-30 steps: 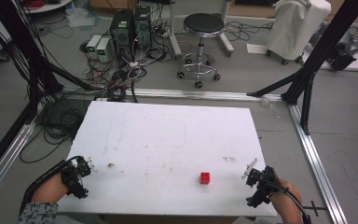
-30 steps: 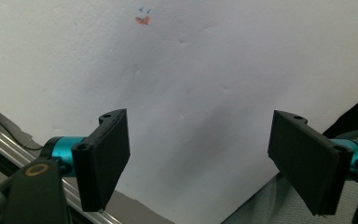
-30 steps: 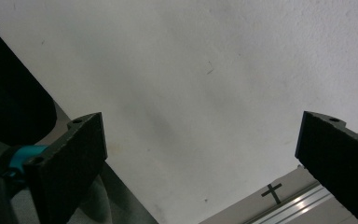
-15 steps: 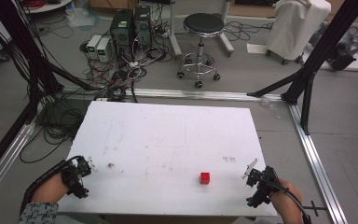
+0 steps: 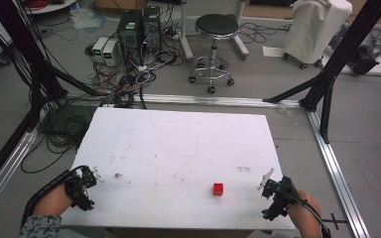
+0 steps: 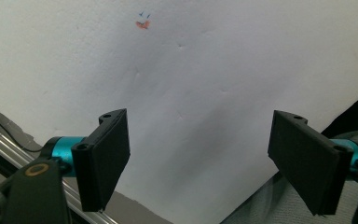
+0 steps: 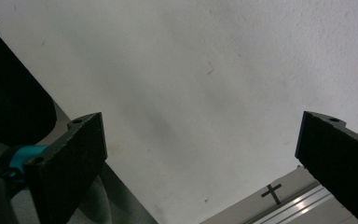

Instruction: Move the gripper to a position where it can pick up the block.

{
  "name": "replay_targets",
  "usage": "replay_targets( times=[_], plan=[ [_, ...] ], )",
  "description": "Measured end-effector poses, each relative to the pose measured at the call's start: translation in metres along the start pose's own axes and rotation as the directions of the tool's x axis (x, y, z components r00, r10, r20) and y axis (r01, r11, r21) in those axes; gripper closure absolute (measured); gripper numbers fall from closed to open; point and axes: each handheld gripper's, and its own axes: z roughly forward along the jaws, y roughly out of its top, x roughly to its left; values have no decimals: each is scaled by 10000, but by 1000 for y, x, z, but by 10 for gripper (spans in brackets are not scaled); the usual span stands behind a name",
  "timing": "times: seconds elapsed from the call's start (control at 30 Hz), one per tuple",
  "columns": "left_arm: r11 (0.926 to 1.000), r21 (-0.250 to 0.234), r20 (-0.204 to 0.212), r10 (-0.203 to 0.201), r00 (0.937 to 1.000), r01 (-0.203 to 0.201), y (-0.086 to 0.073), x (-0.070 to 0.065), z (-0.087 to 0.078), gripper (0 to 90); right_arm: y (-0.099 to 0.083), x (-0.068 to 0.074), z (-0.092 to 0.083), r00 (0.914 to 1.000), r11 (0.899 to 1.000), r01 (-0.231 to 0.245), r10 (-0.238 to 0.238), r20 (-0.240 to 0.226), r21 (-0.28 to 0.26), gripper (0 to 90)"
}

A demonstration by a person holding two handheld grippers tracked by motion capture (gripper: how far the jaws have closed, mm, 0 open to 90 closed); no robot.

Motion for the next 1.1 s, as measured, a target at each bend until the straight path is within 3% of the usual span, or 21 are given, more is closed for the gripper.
replay_targets(
  times=[0.27, 0.47, 0.83, 1.1],
  plan=[
    [10000, -2, 9, 38, 10000, -38, 0, 0, -1, 210, 1, 0, 0, 10000, 10000, 24, -24, -5, 3, 12],
    [10000, -12, 9, 54, 10000, -54, 1, 0, -2, 210, 8, 2, -5, 9996, 9992, 236, -232, 146, -329, 12],
    [9999, -91, 34, 80, 10000, -80, 1, -1, -3, 210, 26, 1, -11, 9948, 9945, 930, -908, 455, -489, 12],
    [9999, -138, 11, 66, 10000, -66, 0, 0, -4, 210, 42, -2, -12, 9831, 9825, 1770, -1738, 566, -574, 12]
  ],
)
